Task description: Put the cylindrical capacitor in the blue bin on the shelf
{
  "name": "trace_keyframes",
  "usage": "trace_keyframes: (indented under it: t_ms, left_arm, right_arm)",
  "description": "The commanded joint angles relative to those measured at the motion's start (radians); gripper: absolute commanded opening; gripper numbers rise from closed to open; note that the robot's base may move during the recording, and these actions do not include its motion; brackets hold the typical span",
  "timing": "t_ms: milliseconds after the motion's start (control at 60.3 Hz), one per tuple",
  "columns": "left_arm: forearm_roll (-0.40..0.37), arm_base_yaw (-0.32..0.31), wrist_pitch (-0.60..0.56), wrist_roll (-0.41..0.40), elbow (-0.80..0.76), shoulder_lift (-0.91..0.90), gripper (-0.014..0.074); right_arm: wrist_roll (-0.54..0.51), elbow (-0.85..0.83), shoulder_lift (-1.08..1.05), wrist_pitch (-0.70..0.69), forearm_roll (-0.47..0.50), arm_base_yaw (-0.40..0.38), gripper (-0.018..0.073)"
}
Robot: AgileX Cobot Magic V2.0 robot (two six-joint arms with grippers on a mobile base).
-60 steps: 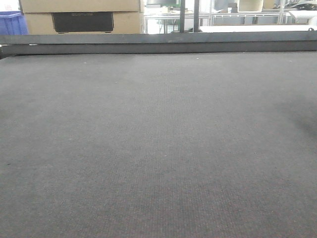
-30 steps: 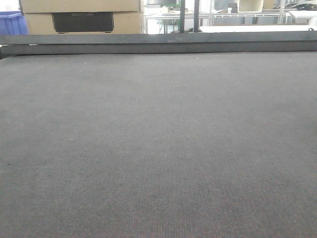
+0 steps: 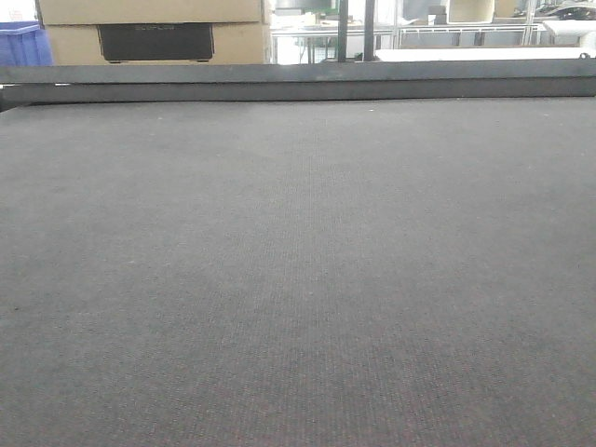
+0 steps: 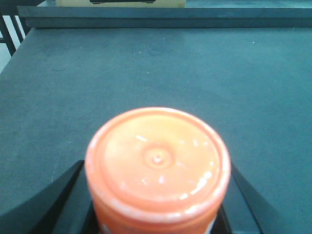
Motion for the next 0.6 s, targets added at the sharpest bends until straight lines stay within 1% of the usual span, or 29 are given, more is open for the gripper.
trace_keyframes:
  t_ms: [0,581]
  left_arm:
    - [-0.003,-0.008,-0.014,0.000,0.000,-0.006,-0.0111]
    - [0.001,-0.008,-0.016,0.000,0.000,-0.006,-0.0111]
  right_arm:
    - [-0.002,-0.009,-0.004,-0.011,0.001,0.000,-0.0162]
    - [-0.002,-0.009,-0.004,-0.011,0.001,0.000,-0.0162]
